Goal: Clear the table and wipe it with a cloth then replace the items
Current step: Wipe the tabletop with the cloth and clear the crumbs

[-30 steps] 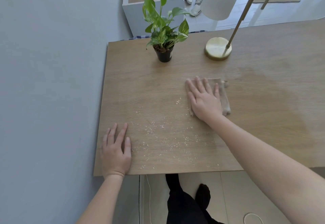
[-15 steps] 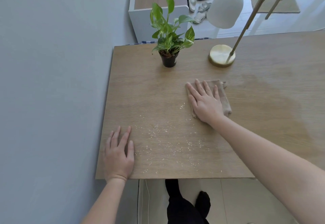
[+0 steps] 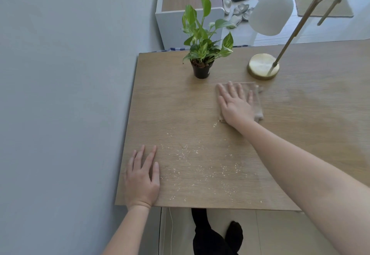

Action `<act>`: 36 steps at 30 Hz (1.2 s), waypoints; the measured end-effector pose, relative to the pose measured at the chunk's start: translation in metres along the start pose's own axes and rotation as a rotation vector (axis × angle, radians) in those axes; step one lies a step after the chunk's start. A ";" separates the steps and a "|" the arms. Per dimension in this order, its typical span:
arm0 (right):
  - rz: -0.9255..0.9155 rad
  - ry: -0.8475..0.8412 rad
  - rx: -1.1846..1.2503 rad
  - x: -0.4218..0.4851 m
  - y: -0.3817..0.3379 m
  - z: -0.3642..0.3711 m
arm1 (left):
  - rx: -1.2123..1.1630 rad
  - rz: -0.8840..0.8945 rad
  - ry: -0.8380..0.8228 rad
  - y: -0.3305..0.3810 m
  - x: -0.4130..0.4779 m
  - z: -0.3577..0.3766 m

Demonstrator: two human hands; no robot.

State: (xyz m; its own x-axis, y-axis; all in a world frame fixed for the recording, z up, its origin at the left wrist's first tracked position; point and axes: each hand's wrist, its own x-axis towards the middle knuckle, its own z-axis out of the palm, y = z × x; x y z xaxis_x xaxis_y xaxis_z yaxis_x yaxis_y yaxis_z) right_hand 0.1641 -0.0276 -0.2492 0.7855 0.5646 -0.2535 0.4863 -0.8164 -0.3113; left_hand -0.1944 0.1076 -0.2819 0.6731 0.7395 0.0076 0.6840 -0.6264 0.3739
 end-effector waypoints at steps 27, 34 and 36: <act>0.032 0.004 -0.048 -0.055 0.104 -0.027 | 0.011 -0.029 -0.015 -0.002 -0.001 -0.001; -0.303 -0.081 -0.097 -0.142 0.073 0.009 | -0.001 -0.026 -0.025 0.000 -0.004 -0.001; -0.314 -0.090 -0.136 -0.180 0.114 0.000 | -0.010 -0.025 -0.022 0.001 -0.002 -0.002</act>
State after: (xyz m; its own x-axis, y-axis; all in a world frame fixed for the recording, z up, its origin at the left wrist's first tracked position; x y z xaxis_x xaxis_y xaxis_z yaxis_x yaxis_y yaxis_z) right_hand 0.0779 -0.2226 -0.2389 0.5561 0.7939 -0.2460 0.7497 -0.6069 -0.2639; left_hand -0.1959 0.1059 -0.2800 0.6616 0.7496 -0.0221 0.6982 -0.6049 0.3830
